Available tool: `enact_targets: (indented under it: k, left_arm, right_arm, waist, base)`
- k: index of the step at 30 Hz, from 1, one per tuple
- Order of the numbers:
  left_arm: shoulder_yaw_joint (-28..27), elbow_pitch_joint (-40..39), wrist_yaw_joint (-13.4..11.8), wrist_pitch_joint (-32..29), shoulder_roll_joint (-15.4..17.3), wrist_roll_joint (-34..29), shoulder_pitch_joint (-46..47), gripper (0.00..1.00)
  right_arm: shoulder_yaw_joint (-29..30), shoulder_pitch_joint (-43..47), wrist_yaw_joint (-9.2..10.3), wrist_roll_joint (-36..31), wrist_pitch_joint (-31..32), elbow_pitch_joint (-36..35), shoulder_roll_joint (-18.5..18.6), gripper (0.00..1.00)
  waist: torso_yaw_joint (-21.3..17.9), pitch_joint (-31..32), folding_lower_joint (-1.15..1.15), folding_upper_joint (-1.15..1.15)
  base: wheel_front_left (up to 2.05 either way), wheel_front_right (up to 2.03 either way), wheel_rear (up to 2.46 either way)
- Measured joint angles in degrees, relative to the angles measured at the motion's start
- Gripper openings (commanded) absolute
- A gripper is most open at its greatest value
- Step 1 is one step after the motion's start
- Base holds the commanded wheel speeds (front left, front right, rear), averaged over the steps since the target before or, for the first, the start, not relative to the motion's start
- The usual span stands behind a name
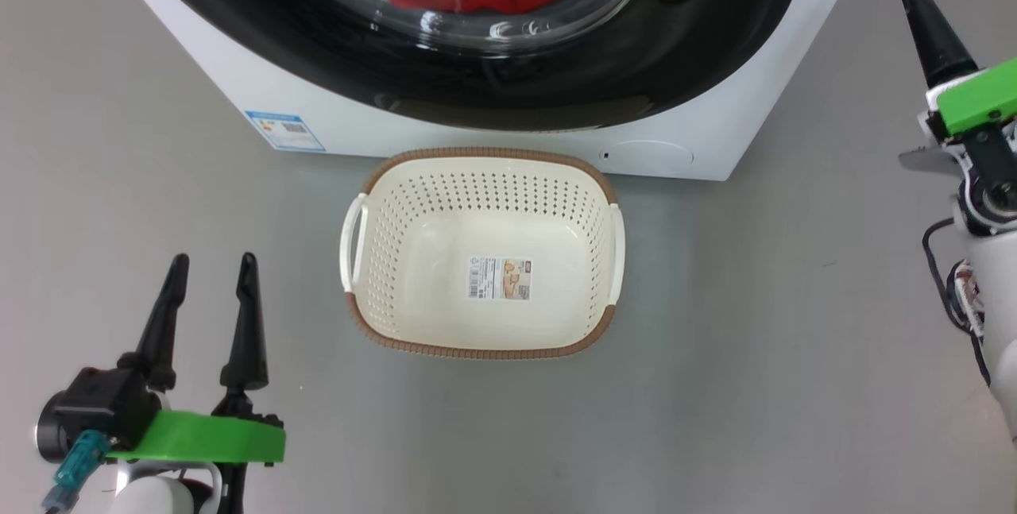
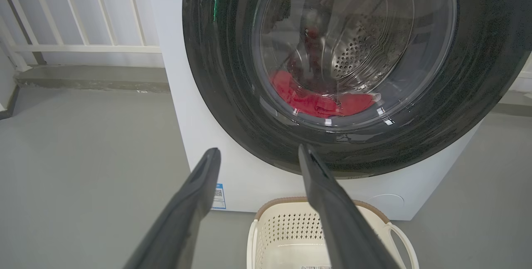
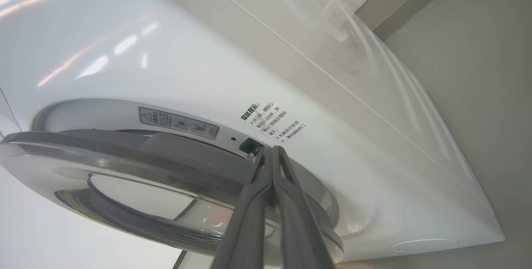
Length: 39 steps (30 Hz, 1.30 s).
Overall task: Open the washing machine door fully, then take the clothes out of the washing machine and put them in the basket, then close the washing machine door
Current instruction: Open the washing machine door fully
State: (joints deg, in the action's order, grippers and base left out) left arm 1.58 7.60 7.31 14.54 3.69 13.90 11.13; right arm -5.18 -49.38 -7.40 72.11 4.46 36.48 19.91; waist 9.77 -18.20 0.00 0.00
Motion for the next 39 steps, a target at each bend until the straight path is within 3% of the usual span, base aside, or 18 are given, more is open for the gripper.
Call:
enact_targets:
  k: [8,15,39]
  left_arm:
    - [0.64,0.05,0.00,0.00,-0.02,0.44,1.37,1.00]
    - [1.38,0.51,0.00,0.00,-0.34,1.49,1.46,1.00]
    - [1.54,0.90,0.00,0.00,-1.74,2.44,3.77,1.00]
  right_arm:
    - [-0.10,-5.11,0.00,7.83,9.29,1.55,0.31,0.00]
    - [-1.56,-8.21,0.00,9.70,14.63,3.63,1.71,0.00]
    - [-3.93,-17.98,0.00,10.22,21.71,13.01,3.04,0.00]
  waist:
    - [1.17,-2.48,0.00,0.00]
    - [2.27,-4.03,0.00,0.00]
    - [5.06,-7.54,0.00,0.00]
  base:
    - [0.00,0.00,0.00]
    - [0.00,0.00,0.00]
    - [0.00,0.00,0.00]
